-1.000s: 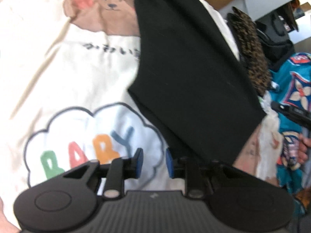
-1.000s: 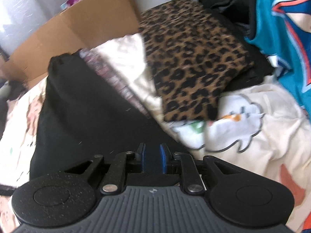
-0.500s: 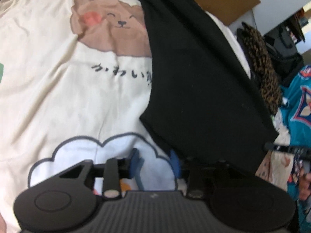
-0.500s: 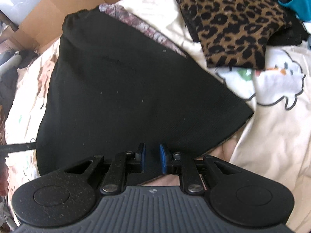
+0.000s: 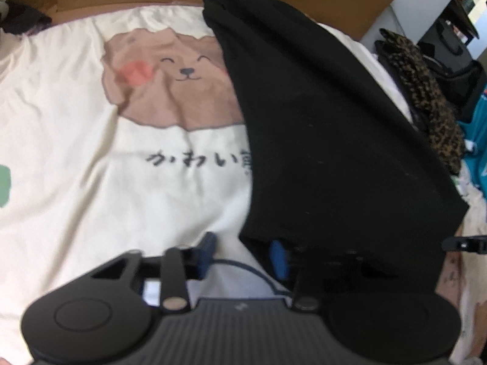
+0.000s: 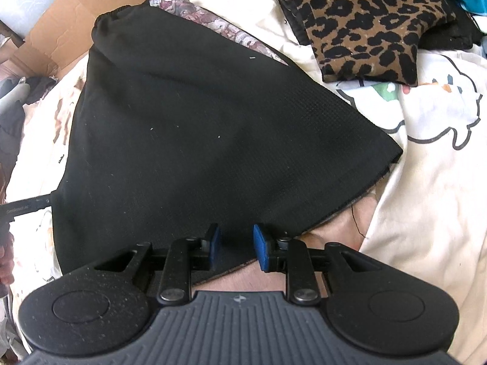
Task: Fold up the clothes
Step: 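Open both tools and release the folded black shorts onto the sheet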
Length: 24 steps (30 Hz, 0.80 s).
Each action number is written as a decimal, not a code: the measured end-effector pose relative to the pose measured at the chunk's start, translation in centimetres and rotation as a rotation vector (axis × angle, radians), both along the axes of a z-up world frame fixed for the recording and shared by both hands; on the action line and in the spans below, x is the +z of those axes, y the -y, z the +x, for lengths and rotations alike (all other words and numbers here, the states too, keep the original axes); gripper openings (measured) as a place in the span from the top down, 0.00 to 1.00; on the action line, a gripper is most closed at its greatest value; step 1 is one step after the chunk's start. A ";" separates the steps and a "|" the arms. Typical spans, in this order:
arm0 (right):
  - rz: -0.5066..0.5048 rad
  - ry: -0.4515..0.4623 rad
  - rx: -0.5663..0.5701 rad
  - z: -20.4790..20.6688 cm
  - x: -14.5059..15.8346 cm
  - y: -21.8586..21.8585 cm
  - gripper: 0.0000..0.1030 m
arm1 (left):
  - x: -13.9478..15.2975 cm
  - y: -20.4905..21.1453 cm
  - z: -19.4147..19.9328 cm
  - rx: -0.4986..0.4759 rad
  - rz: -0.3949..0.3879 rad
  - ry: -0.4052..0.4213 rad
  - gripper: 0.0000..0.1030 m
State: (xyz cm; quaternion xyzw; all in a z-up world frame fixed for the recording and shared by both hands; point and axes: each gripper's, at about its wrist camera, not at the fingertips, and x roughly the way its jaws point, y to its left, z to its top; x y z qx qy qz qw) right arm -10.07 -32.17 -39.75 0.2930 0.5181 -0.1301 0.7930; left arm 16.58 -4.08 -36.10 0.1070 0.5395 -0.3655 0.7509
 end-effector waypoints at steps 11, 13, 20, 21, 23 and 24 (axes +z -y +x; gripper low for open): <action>0.005 -0.011 -0.010 -0.3 -0.4 0.4 0.71 | 0.7 -2.2 1.1 0.048 0.024 -0.027 1.00; -0.003 -0.009 -0.007 -0.2 0.0 0.2 0.71 | 1.3 -3.1 1.7 0.070 0.021 -0.052 1.00; -0.036 0.047 0.023 0.3 1.9 -0.4 0.70 | 4.9 -2.3 1.8 -0.002 -0.022 -0.082 0.88; -0.045 0.055 0.032 0.4 2.1 -0.5 0.70 | 5.1 -1.7 1.6 -0.015 -0.029 -0.085 0.86; -0.060 0.054 0.045 0.6 2.2 -0.4 0.70 | 5.4 -0.5 1.2 -0.041 -0.042 -0.090 0.85; -0.068 0.051 0.045 0.7 2.2 -0.4 0.70 | 5.3 0.2 0.9 -0.054 -0.048 -0.096 0.85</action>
